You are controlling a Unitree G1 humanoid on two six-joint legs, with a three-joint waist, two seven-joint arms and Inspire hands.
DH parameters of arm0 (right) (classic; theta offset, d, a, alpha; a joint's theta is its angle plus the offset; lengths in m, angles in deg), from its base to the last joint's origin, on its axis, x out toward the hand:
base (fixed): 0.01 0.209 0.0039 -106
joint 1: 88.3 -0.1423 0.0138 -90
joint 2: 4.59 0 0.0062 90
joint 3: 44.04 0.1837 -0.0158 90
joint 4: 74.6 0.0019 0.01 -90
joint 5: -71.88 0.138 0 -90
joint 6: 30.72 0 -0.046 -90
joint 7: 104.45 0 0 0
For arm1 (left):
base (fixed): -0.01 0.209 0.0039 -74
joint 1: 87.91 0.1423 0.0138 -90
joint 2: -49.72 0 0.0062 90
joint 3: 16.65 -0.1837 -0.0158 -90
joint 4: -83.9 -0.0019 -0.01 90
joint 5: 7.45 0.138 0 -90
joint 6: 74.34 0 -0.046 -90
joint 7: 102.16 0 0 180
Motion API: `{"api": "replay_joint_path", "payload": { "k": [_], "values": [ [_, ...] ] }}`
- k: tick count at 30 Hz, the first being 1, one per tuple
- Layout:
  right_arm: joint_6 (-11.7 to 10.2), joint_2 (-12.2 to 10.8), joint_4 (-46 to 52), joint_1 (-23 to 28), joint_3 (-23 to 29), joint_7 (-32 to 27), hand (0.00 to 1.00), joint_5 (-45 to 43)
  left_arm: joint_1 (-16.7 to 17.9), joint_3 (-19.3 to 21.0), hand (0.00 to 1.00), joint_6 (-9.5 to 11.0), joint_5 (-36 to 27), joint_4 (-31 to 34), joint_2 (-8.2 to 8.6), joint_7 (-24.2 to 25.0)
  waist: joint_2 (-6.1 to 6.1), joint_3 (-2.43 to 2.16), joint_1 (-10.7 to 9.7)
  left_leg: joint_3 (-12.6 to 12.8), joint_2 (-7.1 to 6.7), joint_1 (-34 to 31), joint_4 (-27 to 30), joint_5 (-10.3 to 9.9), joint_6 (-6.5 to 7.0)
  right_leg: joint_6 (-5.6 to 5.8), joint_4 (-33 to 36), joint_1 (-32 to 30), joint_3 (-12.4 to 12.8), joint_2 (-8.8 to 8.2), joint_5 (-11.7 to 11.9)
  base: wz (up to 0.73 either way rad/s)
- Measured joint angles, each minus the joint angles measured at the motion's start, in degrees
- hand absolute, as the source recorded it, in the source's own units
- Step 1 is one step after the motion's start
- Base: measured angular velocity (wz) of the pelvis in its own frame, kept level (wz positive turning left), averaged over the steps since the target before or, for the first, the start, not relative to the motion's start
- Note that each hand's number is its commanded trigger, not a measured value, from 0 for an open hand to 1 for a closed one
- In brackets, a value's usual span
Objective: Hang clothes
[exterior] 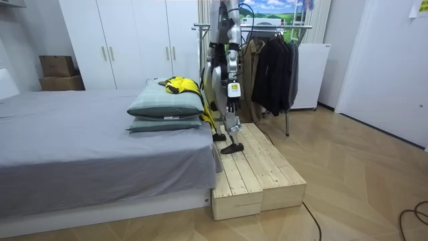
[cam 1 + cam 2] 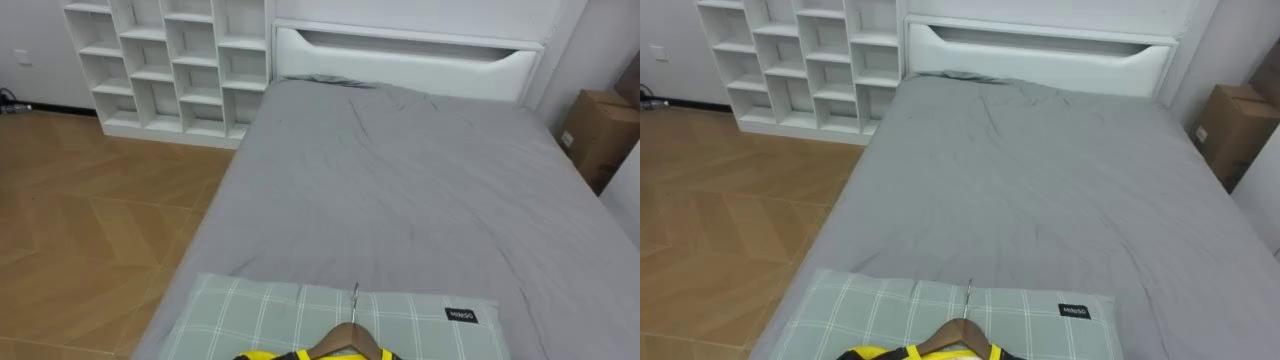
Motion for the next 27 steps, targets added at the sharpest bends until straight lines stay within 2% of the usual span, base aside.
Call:
{"api": "replay_joint_path", "payload": {
  "k": [19,23,27],
  "values": [
    [0.0,0.1,0.0,0.0,0.0,0.4,0.00,0.0,0.0,0.0,0.00,0.4,0.8,0.1,0.04,0.0,0.19,-0.08,0.0,-0.1,0.01,0.0,0.0,0.0,0.00,0.00,0.0,0.0,0.0,0.02,0.0,0.00],
    [0.0,0.3,-0.1,-0.3,-1.0,0.5,0.00,0.4,-0.1,0.1,0.00,0.5,0.8,0.1,0.04,-1.3,0.24,-0.11,0.0,-0.2,0.01,0.0,0.2,0.0,0.00,0.00,0.0,0.0,-0.2,-0.01,0.0,0.00],
    [0.0,0.5,-0.2,-0.1,-1.0,1.5,0.00,2.3,-0.1,3.4,0.00,0.9,0.7,0.2,0.17,-3.2,0.36,-0.15,0.2,-0.1,0.01,0.0,0.4,0.0,0.00,-0.01,0.0,0.0,-0.2,-0.03,0.0,0.00]
  ]
}}
